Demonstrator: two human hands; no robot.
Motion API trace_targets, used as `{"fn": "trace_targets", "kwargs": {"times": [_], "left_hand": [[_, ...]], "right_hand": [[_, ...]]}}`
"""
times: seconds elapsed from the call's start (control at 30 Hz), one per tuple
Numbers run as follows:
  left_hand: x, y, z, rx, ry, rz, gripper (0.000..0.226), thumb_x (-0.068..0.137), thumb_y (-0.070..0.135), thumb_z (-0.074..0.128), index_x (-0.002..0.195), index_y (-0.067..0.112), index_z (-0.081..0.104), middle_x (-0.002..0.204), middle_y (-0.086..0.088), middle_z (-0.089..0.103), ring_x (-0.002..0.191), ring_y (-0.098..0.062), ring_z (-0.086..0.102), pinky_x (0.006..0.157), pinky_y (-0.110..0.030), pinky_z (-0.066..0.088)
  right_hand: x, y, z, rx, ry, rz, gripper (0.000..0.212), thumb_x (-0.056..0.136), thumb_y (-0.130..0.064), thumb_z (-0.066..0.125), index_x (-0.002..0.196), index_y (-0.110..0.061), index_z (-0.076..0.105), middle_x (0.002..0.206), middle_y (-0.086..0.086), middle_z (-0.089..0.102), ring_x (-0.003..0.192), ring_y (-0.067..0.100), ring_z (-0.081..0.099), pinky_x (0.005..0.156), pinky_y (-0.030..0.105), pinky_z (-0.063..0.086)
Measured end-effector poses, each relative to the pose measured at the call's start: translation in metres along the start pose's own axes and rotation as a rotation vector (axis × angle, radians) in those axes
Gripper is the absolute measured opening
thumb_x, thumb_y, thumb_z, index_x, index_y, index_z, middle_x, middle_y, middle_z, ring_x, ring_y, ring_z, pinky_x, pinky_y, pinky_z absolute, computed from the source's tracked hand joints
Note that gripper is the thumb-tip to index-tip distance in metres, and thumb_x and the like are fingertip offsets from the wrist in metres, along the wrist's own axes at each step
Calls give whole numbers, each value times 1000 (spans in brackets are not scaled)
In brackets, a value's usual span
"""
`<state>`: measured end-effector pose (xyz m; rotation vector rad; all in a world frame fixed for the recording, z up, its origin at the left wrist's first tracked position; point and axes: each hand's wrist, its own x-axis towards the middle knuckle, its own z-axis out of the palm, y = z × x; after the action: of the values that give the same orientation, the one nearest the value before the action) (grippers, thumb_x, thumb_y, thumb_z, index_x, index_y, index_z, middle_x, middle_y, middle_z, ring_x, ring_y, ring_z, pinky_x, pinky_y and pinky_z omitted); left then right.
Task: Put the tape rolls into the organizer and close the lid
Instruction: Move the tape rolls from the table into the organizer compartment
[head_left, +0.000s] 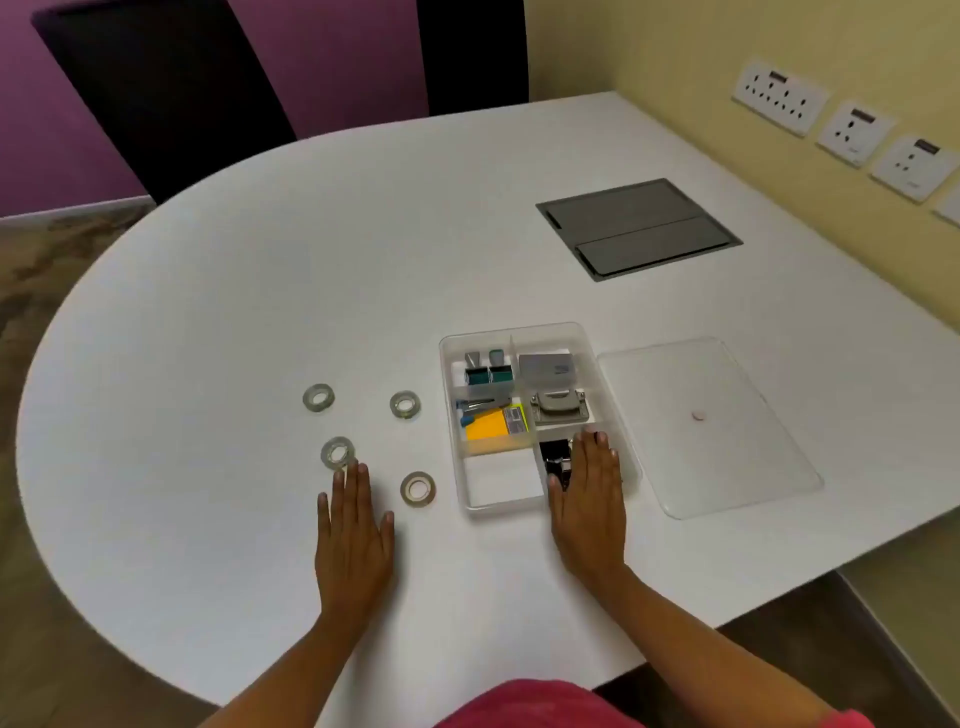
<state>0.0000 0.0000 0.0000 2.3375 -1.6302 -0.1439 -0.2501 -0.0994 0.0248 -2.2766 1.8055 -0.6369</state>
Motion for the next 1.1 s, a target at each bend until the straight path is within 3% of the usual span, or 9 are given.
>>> {"fn": "trace_targets", "kwargs": {"times": [0.2,0.3,0.43,0.6,0.7,0.8,0.93,1.1], "left_hand": [[-39,-11,24,-132,-209,-190,67,93,25,36,147,3,4,158,-14,9,146,-29,10,119,-44,11],[-40,-15,29,-141,-245,-189,65,96,25,38,147,4,3,158,-13,4,146,-28,6,120,-44,8],[-42,-23,32,-133,-259,-152,69,93,43,21,146,9,-5,157,-7,-5,146,-22,-3,118,-40,0],[-43,-35,41,-61,-267,-104,78,87,60,0,147,11,-5,156,-4,-7,145,-21,-5,118,-40,-1],[-43,-39,43,-15,-272,-87,75,90,57,7,148,9,1,157,-6,-2,146,-23,-1,119,-40,1],[-41,-43,45,12,-282,-69,74,92,56,13,149,11,1,158,-6,-1,146,-22,-1,118,-37,-6],[-36,-52,47,48,-301,-32,74,92,57,19,150,14,0,159,-5,-1,146,-19,-5,118,-39,-6],[-28,-60,47,63,-315,2,72,92,55,21,150,16,4,160,-5,2,147,-20,-5,119,-43,-3]], "right_hand": [[-27,-47,12,170,-59,-151,58,90,-23,54,141,-4,35,147,14,41,138,26,27,116,38,16],[-32,-67,21,208,-134,-265,59,84,-13,63,137,-3,40,142,16,47,134,26,32,112,38,26],[-24,-93,34,227,-268,-433,51,83,-5,63,132,1,48,138,20,51,128,32,49,105,41,46],[-4,-118,59,248,-537,-350,54,97,-4,40,148,-13,23,157,11,21,142,29,27,113,43,30],[5,-126,75,73,-598,-345,79,88,6,57,151,-14,12,160,15,4,146,30,17,110,38,36],[16,-132,87,-35,-661,-360,87,85,7,62,151,-19,11,161,14,-2,147,33,7,114,41,29],[21,-134,95,-84,-676,-385,69,89,-2,62,147,-17,27,160,12,10,144,33,17,115,42,30],[23,-138,91,-5,-631,-343,49,89,-6,62,134,-11,44,142,18,39,126,33,42,97,38,47]]}}
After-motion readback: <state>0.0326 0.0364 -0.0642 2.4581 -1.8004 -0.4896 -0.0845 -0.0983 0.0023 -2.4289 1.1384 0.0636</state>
